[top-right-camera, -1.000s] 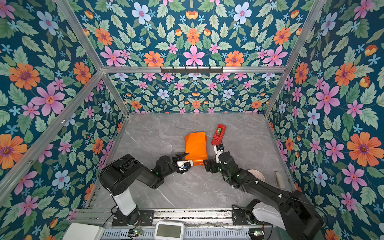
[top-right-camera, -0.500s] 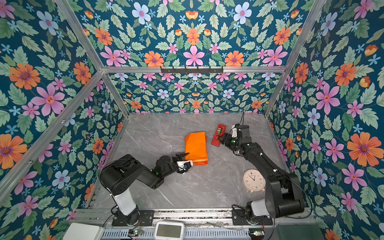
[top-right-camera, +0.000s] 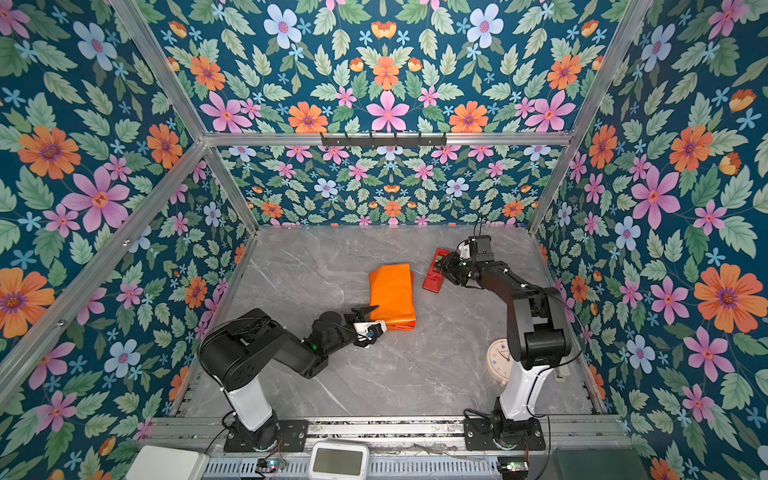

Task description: Wrap the gift box in paper

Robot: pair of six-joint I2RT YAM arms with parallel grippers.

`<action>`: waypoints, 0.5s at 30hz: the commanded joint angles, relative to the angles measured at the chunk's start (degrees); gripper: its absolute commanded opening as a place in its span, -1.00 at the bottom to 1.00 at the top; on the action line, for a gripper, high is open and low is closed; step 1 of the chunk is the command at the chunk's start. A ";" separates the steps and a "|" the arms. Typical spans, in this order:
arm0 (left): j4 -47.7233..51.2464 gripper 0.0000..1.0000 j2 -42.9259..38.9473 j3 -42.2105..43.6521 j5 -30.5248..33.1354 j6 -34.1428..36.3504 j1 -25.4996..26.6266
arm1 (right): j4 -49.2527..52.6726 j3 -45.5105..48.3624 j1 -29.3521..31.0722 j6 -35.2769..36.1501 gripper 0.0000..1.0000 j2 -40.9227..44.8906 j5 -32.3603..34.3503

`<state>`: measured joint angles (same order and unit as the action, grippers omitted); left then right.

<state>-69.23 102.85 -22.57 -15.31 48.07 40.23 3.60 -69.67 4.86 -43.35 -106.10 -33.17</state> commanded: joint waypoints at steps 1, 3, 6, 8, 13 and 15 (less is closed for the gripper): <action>3.75 0.38 0.34 0.01 0.11 -0.61 0.10 | -0.52 -0.64 -0.10 -0.19 -0.12 -1.54 -1.92; 3.75 0.39 0.42 -0.10 0.11 -0.52 0.06 | -0.41 -0.74 -0.11 -0.28 -0.14 -2.41 -1.97; 3.84 0.39 0.41 -0.10 0.11 -0.53 0.10 | -0.87 -0.47 -0.12 -0.07 -0.15 -2.96 -1.28; 3.84 0.39 0.40 -0.15 0.13 -0.53 0.10 | -1.30 -0.85 -0.11 -0.19 -0.17 -3.79 -1.98; 3.99 0.39 0.42 -0.15 0.22 -0.44 0.11 | -1.40 -1.76 -0.12 -0.37 -0.22 -6.01 -2.78; 3.98 0.39 0.42 -0.19 0.24 -0.44 0.18 | -1.95 -1.70 -0.12 -0.73 -0.24 -6.49 -3.02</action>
<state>-69.21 102.91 -22.65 -15.11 48.10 40.36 1.98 -71.26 4.78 -43.53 -112.01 -37.15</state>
